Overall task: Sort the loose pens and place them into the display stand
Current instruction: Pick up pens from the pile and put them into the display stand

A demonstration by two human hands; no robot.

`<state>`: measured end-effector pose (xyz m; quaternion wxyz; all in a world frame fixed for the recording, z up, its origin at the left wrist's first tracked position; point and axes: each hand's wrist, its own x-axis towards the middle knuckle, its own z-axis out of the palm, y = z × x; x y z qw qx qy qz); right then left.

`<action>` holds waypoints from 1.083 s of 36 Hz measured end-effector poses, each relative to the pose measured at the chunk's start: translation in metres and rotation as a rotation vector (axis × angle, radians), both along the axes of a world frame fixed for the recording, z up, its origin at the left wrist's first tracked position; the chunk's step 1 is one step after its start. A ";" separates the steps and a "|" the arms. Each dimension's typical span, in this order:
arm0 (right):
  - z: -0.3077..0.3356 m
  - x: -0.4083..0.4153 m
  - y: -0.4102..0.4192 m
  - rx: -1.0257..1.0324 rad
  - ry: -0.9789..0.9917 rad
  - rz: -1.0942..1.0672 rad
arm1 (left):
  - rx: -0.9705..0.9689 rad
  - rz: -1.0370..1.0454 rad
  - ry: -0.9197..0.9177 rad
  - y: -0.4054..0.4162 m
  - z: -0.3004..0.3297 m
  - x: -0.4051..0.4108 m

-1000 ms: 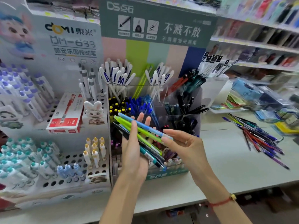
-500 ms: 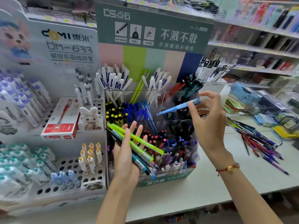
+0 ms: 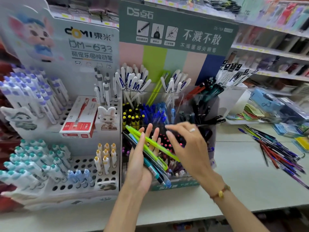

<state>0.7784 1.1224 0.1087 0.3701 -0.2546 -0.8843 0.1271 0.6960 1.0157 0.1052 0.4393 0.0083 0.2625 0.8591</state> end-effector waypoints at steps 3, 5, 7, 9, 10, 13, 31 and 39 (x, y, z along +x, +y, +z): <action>-0.008 0.011 -0.020 -0.472 0.013 0.045 | 0.005 0.013 0.021 0.000 -0.001 -0.002; -0.004 0.014 -0.024 -0.773 -0.030 0.103 | 0.012 0.029 0.027 0.001 -0.002 -0.004; 0.002 0.015 -0.027 -0.966 -0.065 0.168 | 0.015 0.049 0.028 0.003 -0.003 -0.004; 0.004 0.014 -0.032 -1.040 -0.097 0.211 | 0.022 0.064 0.013 0.005 -0.004 -0.003; 0.005 0.013 -0.034 -1.013 -0.126 0.225 | 0.018 0.068 0.014 0.006 -0.003 -0.002; 0.002 0.012 -0.038 -0.869 -0.159 0.237 | -0.024 0.061 0.074 0.009 -0.004 0.001; 0.050 0.019 0.002 -0.688 0.137 0.116 | -0.412 0.150 0.277 -0.004 -0.005 -0.025; 0.127 -0.025 0.040 0.058 -0.217 -0.013 | -0.394 0.044 0.106 -0.006 0.000 -0.039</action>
